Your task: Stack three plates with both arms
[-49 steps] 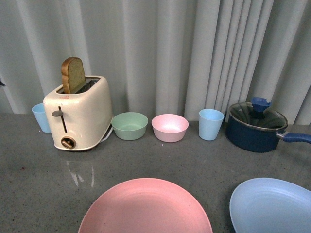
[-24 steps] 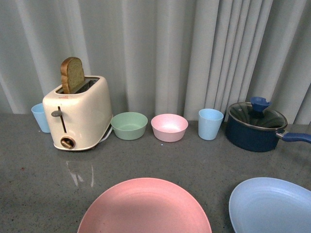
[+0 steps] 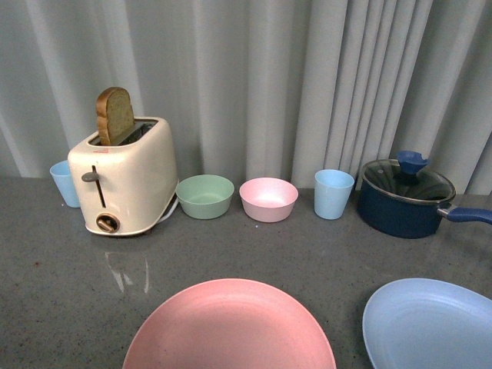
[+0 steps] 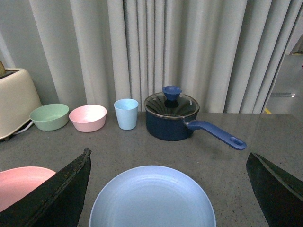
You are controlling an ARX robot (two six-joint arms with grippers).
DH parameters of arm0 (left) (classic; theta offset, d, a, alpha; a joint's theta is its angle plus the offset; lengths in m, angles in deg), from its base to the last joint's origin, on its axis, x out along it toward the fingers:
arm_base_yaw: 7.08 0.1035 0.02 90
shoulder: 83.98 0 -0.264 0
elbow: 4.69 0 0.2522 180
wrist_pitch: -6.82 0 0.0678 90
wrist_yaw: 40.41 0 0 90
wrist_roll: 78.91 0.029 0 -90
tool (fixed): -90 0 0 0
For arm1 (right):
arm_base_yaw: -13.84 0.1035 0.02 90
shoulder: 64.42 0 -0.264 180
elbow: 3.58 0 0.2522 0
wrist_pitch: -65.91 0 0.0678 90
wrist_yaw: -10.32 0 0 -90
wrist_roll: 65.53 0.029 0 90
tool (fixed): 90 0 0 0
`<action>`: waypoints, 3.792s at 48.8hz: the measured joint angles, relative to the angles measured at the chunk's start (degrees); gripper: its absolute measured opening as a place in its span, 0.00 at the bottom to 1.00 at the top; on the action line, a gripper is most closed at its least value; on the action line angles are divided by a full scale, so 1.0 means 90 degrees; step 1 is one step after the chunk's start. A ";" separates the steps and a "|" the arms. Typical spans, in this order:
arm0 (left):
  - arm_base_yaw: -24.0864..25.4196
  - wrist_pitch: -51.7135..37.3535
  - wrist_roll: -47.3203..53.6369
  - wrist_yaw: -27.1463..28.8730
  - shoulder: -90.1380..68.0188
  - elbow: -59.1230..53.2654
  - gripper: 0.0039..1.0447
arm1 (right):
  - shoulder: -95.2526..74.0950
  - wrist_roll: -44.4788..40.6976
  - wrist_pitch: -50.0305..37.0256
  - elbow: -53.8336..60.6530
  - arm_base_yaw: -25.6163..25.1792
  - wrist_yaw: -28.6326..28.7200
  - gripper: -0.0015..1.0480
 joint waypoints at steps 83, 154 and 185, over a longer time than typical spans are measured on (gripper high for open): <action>0.0000 0.4755 0.0000 0.0000 0.4974 -0.0010 0.24 | 0.0000 0.0000 0.0000 0.0000 0.0000 0.0000 0.93; 0.0000 0.4762 0.0019 0.0000 0.4979 -0.0010 0.94 | -1.1664 -0.0495 -0.2710 -0.3354 -0.2589 0.1372 0.93; 0.0000 0.4762 0.0017 0.0000 0.4979 -0.0010 0.94 | -1.2650 -0.0255 -0.2715 -0.4116 -0.2050 0.1256 0.93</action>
